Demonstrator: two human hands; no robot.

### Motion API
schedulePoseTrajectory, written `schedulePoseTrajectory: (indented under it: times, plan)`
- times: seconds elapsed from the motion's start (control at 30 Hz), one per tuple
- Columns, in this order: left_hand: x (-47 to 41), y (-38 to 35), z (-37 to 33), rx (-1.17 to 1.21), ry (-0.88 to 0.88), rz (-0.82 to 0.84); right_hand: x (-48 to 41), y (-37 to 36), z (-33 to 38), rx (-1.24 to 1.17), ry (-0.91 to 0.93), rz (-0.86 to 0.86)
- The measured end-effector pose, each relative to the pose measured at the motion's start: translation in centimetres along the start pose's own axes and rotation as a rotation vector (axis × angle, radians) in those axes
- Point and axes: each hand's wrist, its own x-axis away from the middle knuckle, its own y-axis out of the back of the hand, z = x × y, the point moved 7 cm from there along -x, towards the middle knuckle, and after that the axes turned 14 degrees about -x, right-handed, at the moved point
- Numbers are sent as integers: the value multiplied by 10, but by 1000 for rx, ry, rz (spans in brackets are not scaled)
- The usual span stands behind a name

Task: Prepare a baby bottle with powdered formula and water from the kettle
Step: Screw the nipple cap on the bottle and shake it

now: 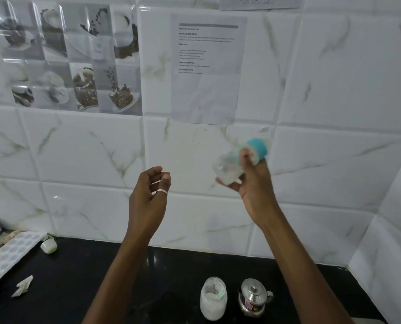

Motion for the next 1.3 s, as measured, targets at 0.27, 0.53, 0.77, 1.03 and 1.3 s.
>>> schedulePoseTrajectory:
  times: [0.27, 0.53, 0.77, 1.03, 1.3]
  plan:
    - [-3, 11, -1, 16, -4, -12, 1, 9, 10, -154, 45, -63]
    - [-4, 10, -3, 40, -1, -13, 7, -2, 8, 102, -26, 81]
    - [-5, 7, -7, 59, 2, -5, 12, 0, -3, 288, -83, 135]
    - [-6, 6, -9, 61, 6, 1, 7, 13, 11, 60, 18, 16]
    - [-7, 5, -14, 57, -6, 1, 4, 22, 18, -115, 55, -77]
